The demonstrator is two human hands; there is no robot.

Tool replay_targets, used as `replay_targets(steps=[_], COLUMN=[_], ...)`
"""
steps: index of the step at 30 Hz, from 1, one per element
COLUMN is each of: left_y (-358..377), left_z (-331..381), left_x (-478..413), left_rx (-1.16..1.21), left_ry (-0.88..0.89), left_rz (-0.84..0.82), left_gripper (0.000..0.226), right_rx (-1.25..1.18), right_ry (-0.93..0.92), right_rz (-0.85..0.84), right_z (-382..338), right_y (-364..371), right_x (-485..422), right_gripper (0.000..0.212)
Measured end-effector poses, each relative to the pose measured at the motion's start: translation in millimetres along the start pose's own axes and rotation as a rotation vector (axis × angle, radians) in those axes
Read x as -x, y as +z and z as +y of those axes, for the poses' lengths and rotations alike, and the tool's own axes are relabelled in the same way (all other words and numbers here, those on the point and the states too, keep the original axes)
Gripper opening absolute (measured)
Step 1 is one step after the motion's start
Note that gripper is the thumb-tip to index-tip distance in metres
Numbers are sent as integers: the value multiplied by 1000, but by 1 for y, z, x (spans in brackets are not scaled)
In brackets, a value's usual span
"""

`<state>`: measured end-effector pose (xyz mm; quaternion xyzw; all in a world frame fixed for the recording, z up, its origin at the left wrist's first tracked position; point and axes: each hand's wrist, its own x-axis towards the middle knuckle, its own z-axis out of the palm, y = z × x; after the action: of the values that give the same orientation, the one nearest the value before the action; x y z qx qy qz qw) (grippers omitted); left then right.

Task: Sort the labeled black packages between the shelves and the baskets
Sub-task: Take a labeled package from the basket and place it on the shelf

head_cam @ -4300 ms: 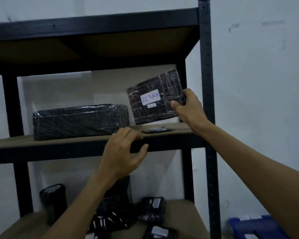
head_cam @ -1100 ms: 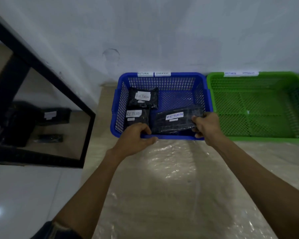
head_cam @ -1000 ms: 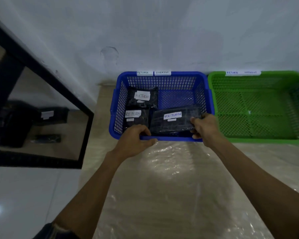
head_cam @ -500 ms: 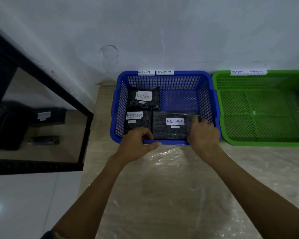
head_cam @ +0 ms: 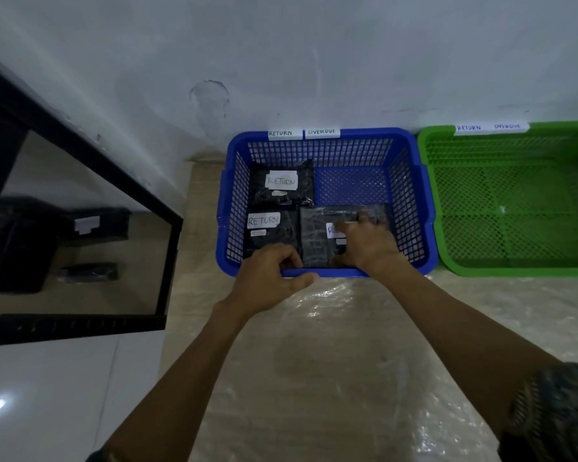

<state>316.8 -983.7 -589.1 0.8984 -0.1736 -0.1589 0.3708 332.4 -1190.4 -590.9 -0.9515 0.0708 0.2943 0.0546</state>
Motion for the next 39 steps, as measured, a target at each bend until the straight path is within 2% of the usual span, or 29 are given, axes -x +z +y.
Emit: replay_targets(steps=[9,12,14,16,20,24,29,32,39], left_y=[1,2,2,0,-8,-31,-72,-94,-138], left_z=[0,0,2,3,9,27,59,73,87], left_x=[1,2,2,1,1,13,51,91,213], left_rx=[-40,-61,-63,-50,43,114,209,232,189], left_ry=[28,45,51,28,8,26,86,129,171], left_rz=[22,32,25,-1,-84,-84,20,129,233], left_gripper=[33,32,31,31,26,19,18,16,14], right_rx=[42,-43,-218,-342,-359,-349,-501,-495,-508], right_ry=[-17,3,27,24,6,-48,-132,-179,-252], right_rz=[77,20,-11,28,169,277,294,325,444], right_z=[-1,3,4,5,2,-3,-17,-29,-72], right_y=[-2,-2,-4,-10,-19,-26,-31,-28,-16], right_x=[5,6,8,16,48,87,142,184,297], right_gripper=[92,90,86,75,57,43,39,38,28])
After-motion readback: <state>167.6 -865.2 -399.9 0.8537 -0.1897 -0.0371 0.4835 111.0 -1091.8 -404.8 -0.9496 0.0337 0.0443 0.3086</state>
